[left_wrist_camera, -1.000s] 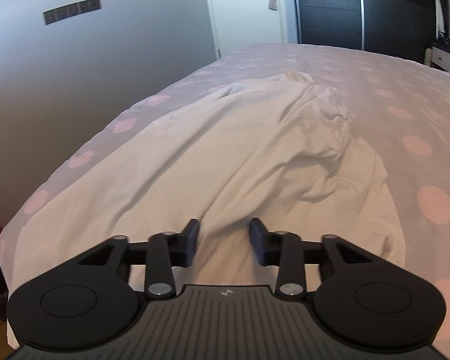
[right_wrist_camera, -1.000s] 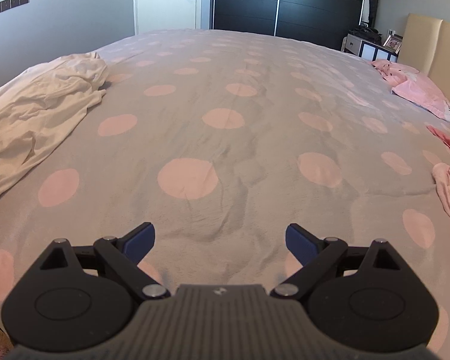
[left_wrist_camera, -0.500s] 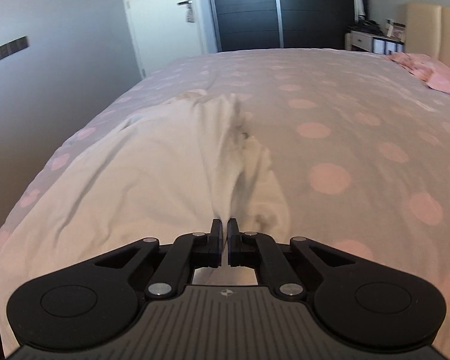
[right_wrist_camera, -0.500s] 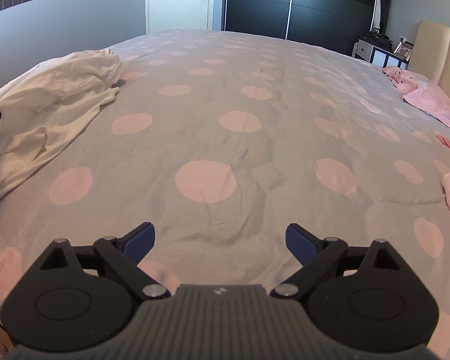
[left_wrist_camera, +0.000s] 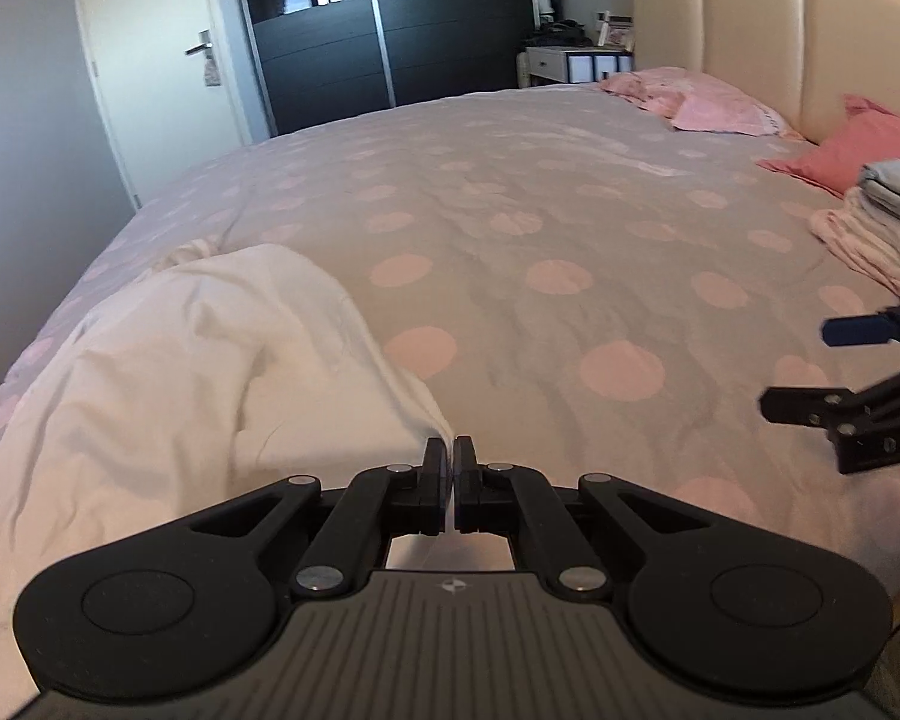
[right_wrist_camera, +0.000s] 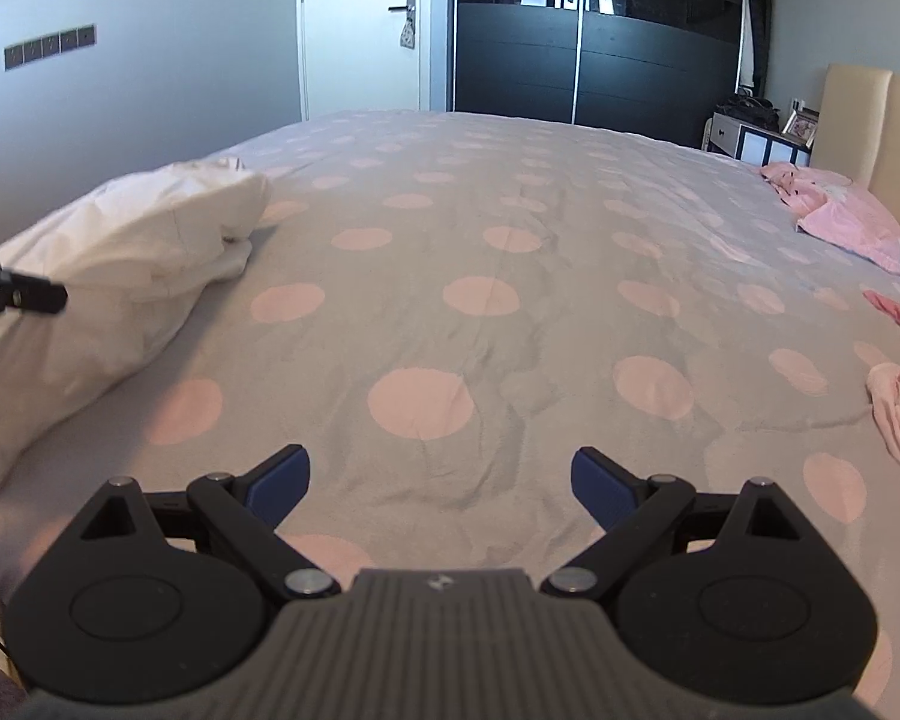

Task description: Fold clothes

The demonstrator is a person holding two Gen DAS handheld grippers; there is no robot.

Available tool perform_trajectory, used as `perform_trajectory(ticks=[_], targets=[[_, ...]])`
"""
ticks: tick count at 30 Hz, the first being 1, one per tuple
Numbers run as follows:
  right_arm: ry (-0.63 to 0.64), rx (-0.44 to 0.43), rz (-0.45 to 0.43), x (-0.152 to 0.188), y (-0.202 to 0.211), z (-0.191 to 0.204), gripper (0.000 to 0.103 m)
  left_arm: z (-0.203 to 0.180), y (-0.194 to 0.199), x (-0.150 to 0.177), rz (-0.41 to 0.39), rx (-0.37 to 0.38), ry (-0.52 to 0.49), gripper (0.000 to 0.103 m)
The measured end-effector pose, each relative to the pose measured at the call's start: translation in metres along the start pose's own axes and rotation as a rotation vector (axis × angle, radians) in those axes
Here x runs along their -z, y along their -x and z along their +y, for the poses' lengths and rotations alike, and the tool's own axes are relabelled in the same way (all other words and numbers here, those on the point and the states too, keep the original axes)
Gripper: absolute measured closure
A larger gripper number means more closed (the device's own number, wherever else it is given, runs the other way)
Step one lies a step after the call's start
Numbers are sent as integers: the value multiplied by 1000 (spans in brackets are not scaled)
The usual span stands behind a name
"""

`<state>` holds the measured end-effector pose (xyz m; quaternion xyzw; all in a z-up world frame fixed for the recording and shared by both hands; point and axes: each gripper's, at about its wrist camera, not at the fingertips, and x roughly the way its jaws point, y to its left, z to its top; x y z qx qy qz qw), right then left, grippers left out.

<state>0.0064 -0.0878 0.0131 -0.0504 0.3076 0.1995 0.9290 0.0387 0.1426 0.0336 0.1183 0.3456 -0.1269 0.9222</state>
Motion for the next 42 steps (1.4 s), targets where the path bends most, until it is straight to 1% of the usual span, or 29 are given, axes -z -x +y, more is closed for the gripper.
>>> perform_trajectory(ticks=[5,8,10,11,12,13,16,19,21,23,24,25,26,31,34,35,36,37,38,39,42], targets=[[-84,-98,11,-7,15,-8,8,-52,11,9,48,164,-70,103],[-127,-151,33,-9,20,-10,9,-81,14,24,107,260,-111,103],[-136,-188,48,-10,22,-9,15,-97,15,36,159,324,-141,103],[-137,-202,59,-9,22,-8,25,-104,15,42,181,339,-168,103],[-135,-214,72,-8,21,-6,31,-108,13,46,202,347,-188,103],[-134,-226,86,-7,20,-4,32,-113,11,51,223,355,-206,103],[-148,-269,129,-2,14,1,32,-111,4,57,268,344,-210,103],[-142,-296,166,3,8,8,34,-108,0,59,309,348,-207,103],[-142,-320,196,6,3,13,39,-106,-2,60,333,359,-203,96],[-143,-341,227,9,-4,18,42,-103,0,58,348,378,-192,74],[-143,-352,243,11,-7,20,45,-100,1,57,352,384,-184,69],[-144,-359,259,12,-12,23,46,-95,3,55,353,383,-175,59],[-145,-366,276,14,-18,25,46,-88,6,54,351,379,-163,57],[-165,-409,351,19,-38,35,46,-48,13,45,350,354,-61,55],[-154,-442,389,23,-48,46,46,-28,12,44,357,310,-38,55],[-149,-454,401,24,-51,49,49,-23,11,44,357,295,-28,55],[-145,-465,414,26,-54,53,56,-20,9,43,356,281,-12,55],[-140,-477,426,27,-57,57,60,-16,7,42,356,267,6,55],[-135,-488,438,28,-61,60,68,-13,6,42,351,262,20,55],[-131,-500,450,29,-64,64,80,-10,5,42,345,258,33,55],[-126,-510,462,29,-65,65,82,-4,1,42,324,244,36,55]])
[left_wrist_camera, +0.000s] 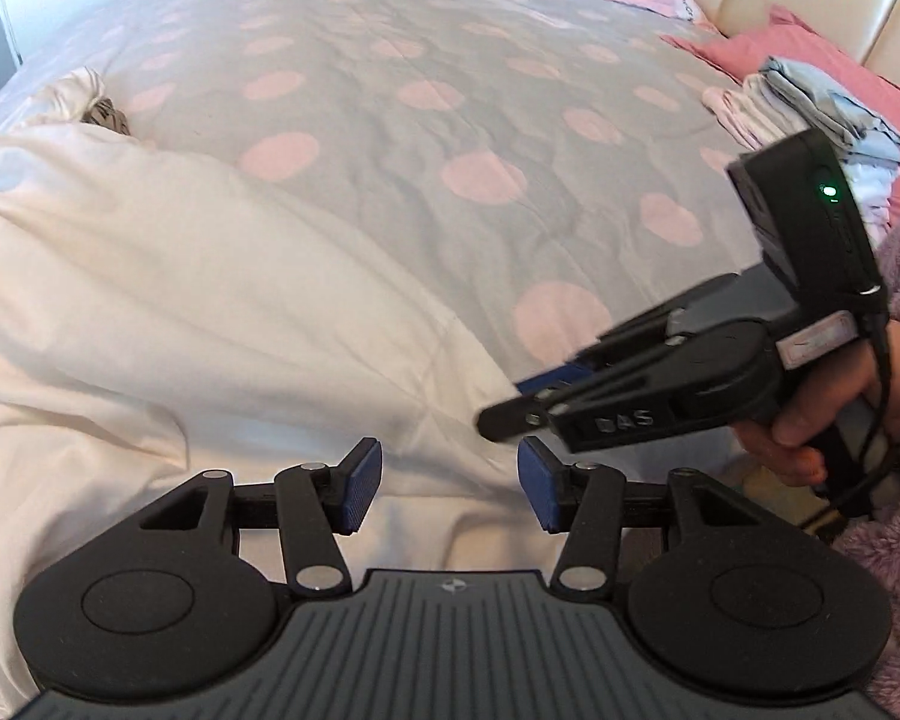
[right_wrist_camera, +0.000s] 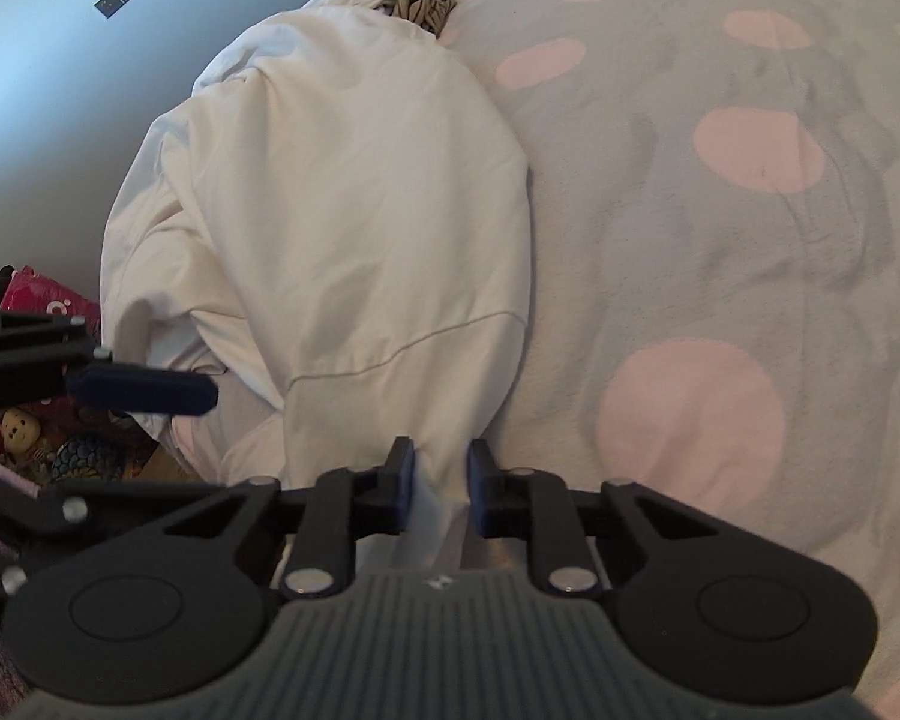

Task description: Fold clothes

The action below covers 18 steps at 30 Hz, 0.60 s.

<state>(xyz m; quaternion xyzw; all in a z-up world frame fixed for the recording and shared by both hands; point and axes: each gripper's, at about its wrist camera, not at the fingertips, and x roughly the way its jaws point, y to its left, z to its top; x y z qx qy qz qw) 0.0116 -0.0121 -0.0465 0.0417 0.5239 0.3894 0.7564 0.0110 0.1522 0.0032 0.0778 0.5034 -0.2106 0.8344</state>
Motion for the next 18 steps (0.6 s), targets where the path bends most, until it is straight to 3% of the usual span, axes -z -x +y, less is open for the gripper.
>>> perform_trajectory(ticks=[2,3,15,18], targets=[[22,42,-14,1,12,-3,85,4,-2,-4,-2,-22,10,55],[35,69,-24,2,20,-5,96,5,-3,-6,-1,-31,18,55],[193,385,-137,11,111,-26,101,-18,14,-39,-82,-71,-67,55],[256,601,-152,24,138,-49,103,-30,14,-46,-91,-68,-107,55]])
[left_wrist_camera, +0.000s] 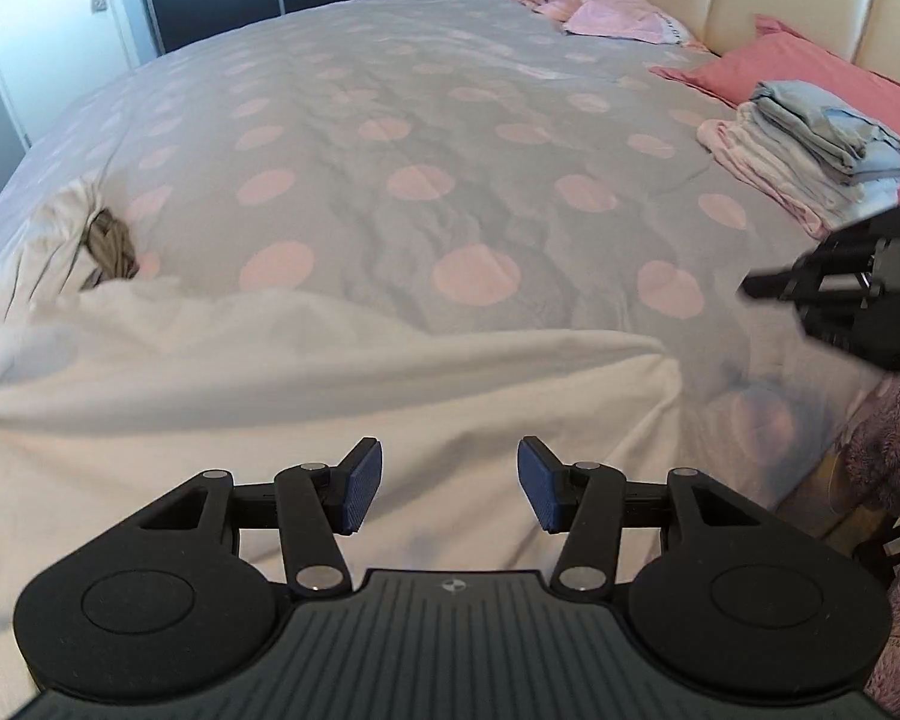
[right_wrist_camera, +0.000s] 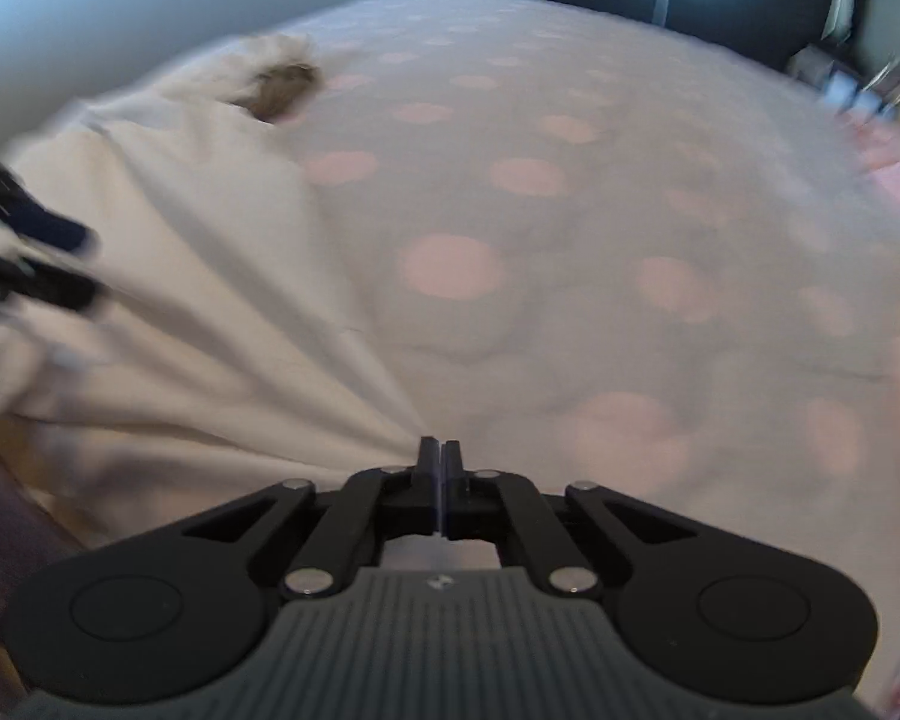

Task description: Fold clothes

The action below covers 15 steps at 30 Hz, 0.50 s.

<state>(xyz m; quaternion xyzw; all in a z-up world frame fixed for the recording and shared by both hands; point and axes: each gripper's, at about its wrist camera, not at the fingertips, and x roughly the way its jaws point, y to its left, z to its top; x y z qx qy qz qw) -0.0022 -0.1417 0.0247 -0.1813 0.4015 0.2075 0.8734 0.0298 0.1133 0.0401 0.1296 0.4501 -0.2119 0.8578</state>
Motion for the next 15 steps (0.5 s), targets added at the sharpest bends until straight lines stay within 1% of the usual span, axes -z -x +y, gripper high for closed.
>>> perform_trajectory(ticks=[1,2,4,5,9,11,14,15], targets=[[27,77,-2,6,4,-11,103,-4,-1,-3,0,1,-18,55],[7,105,14,14,8,-29,103,-9,-3,-7,0,2,-37,55],[-87,105,68,30,17,-74,103,-15,-8,-13,0,-2,-66,55],[-125,98,83,37,21,-88,103,-17,-11,-16,3,-5,-72,55],[-200,-32,57,53,27,-93,103,-20,-19,-26,25,-23,-82,55],[-196,-86,45,50,25,-83,102,-17,-19,-30,34,-36,-93,55],[-177,-162,28,43,21,-65,99,-9,-17,-35,41,-75,-113,55],[-171,-188,22,41,19,-59,98,-2,-17,-36,43,-99,-113,55]])
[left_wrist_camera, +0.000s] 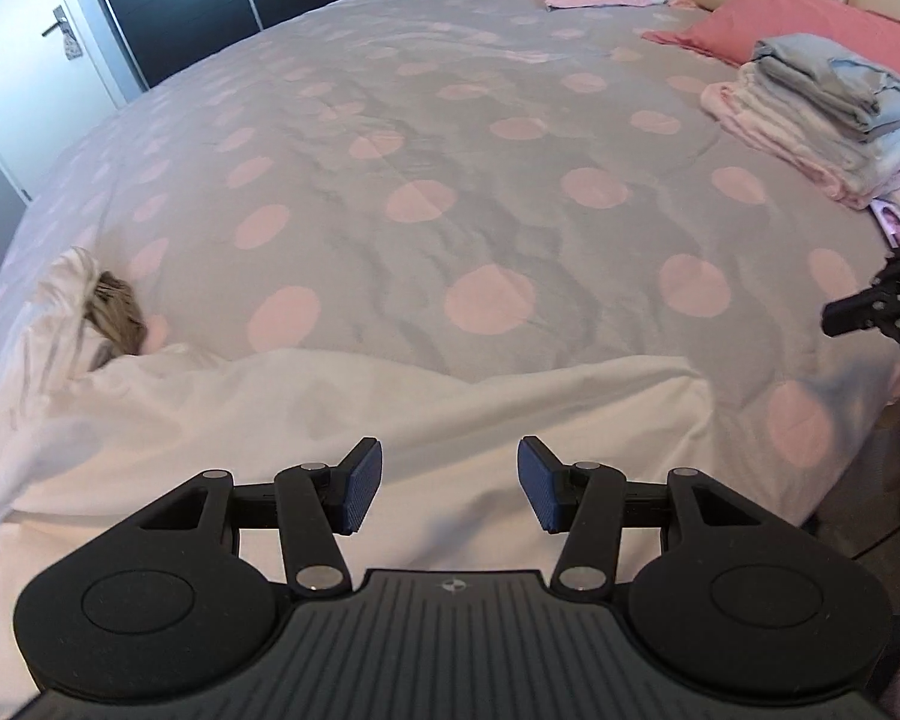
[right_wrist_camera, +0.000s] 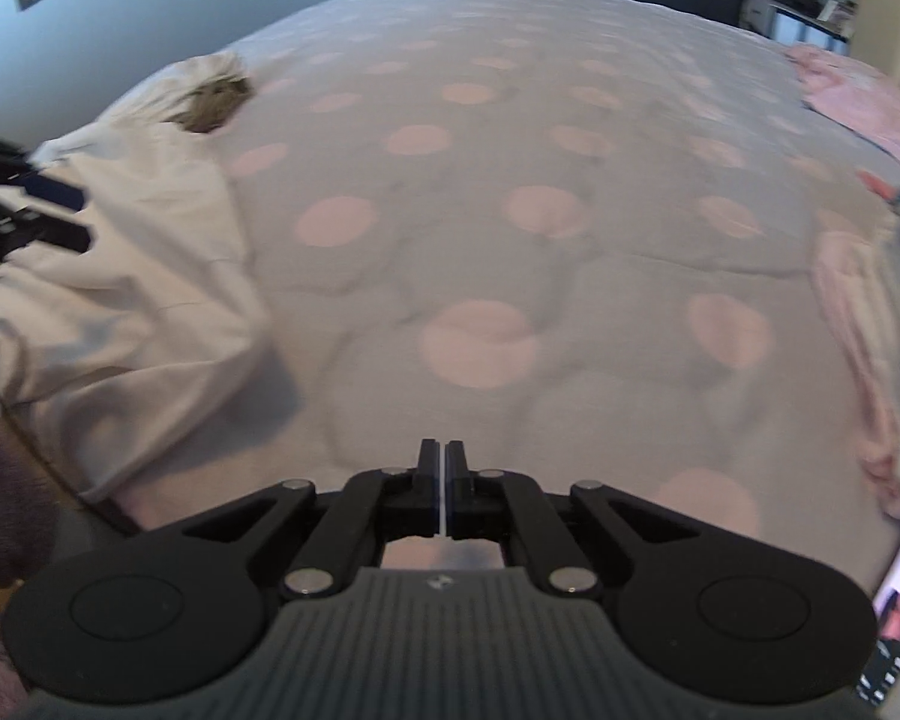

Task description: Fold clothes

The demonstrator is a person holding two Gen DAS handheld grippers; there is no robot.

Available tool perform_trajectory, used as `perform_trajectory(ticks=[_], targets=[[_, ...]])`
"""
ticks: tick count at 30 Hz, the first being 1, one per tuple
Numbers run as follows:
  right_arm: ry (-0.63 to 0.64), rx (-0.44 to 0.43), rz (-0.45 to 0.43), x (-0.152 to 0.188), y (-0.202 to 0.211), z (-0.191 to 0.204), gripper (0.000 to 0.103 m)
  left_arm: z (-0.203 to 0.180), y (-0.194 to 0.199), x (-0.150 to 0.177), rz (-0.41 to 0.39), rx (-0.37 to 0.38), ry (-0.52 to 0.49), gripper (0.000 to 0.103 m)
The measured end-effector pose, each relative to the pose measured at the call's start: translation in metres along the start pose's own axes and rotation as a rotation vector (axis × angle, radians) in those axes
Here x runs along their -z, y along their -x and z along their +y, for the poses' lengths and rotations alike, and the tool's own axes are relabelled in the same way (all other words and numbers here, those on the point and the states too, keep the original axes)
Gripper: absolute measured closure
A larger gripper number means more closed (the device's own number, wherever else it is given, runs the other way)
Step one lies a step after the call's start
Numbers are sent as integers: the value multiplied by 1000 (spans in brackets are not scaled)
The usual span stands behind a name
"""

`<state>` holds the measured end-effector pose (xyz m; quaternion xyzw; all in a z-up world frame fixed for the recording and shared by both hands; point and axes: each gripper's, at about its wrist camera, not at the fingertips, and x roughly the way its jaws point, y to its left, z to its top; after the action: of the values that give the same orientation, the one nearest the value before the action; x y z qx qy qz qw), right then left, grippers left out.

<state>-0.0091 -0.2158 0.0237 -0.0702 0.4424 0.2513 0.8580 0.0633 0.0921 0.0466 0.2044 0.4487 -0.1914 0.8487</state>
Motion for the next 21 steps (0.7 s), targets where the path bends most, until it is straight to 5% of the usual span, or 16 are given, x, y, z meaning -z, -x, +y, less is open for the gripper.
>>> perform_trajectory(ticks=[4,6,7,21], targets=[[28,-102,-12,-6,-10,24,93,35,-3,-3,18,-103,12,55],[37,-146,-17,-9,-16,34,68,56,-7,-3,19,-149,30,55],[40,-158,-16,-13,-20,38,65,68,-10,-4,18,-169,37,55],[31,-263,54,-69,-81,64,54,215,-83,-19,121,-381,-48,49]])
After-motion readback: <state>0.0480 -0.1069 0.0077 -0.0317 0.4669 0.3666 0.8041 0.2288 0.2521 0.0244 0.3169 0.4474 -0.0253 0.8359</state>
